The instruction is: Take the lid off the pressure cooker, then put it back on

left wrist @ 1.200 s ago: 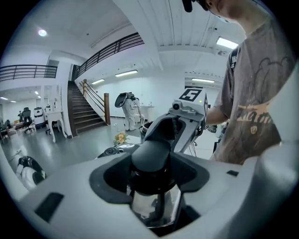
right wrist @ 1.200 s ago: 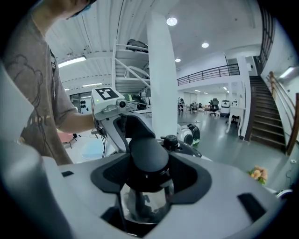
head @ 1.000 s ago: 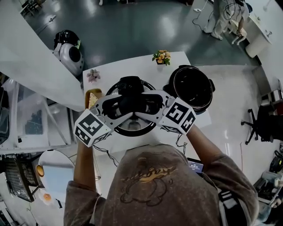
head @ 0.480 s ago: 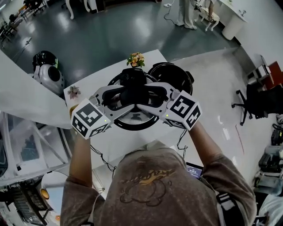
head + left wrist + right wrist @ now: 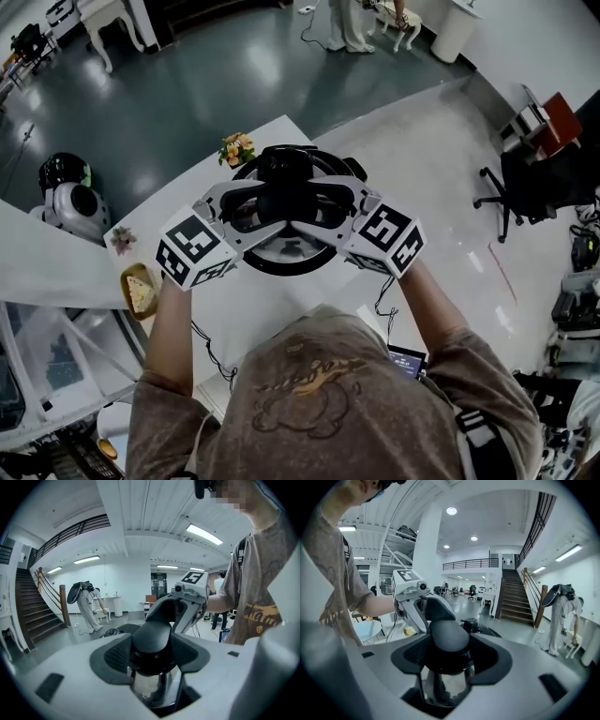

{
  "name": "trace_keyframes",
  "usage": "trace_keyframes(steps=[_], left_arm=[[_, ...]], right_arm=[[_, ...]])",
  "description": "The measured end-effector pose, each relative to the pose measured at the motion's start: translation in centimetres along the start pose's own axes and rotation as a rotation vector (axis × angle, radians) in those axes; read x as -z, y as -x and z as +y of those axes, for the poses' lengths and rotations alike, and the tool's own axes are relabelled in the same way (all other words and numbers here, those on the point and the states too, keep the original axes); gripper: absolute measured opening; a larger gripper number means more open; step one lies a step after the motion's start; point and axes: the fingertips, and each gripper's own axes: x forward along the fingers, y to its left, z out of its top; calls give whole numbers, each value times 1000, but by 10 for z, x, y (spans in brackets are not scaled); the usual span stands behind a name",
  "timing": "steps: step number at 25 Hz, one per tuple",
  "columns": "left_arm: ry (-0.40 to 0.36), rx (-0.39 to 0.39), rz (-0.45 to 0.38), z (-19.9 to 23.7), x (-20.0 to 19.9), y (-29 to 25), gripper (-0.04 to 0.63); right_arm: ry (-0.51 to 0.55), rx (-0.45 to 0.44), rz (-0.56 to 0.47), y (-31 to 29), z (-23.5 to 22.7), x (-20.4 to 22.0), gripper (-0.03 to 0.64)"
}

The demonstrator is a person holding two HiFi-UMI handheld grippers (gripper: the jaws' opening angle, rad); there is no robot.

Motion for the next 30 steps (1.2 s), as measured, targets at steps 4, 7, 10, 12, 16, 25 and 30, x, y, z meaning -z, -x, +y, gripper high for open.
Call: trace_keyframes(steps=[4,7,10,12,16,25,30], left_arm=[[-7,46,19,6,-4,-38,264],[-3,71,28,10,-7,-60,264],[3,89,36,16,-4,-74,264],[11,100,40,19,0,-81,264],[14,110,43,25,1,-90,264],[34,134,56,35,11,-96,265],[48,146,47,37,13,-99,265]], right_arm=[[-23,34,18,14,-28,18,259],[-45,46,20,23,-45,30,259],[-58,58,18,23,-57,39,259],[-66,63,19,21,-63,45,259],[-95,65,2,20,-73,51,259],[-118,67,9,10,-81,58,259],[-148,63,-4,9,-83,62,259]])
